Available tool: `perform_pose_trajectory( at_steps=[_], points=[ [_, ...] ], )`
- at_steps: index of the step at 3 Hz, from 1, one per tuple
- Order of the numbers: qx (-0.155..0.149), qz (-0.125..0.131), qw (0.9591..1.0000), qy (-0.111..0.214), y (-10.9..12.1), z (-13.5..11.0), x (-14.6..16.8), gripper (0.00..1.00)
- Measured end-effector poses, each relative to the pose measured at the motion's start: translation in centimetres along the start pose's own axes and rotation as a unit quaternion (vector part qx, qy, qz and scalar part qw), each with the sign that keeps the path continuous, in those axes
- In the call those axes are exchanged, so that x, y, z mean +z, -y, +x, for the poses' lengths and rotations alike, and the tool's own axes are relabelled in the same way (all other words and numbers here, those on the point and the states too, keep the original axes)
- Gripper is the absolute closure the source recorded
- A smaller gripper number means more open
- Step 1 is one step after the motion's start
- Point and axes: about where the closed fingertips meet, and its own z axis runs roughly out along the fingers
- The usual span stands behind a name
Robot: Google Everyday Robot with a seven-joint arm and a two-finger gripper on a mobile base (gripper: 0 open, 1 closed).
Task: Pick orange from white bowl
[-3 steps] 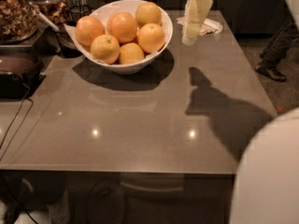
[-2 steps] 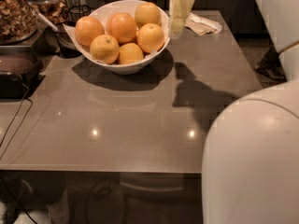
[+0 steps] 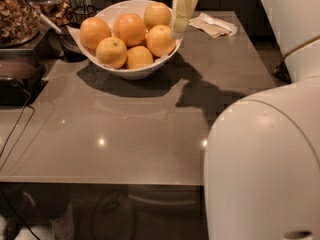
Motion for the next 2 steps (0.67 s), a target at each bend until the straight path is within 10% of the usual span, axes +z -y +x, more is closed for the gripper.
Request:
perform_pose_trajectory(
  at_steps=[2],
  points=[
    [-0.01,-0.014,0.9993,0.032,1.9,-3.2,3.2,0.17]
  ],
)
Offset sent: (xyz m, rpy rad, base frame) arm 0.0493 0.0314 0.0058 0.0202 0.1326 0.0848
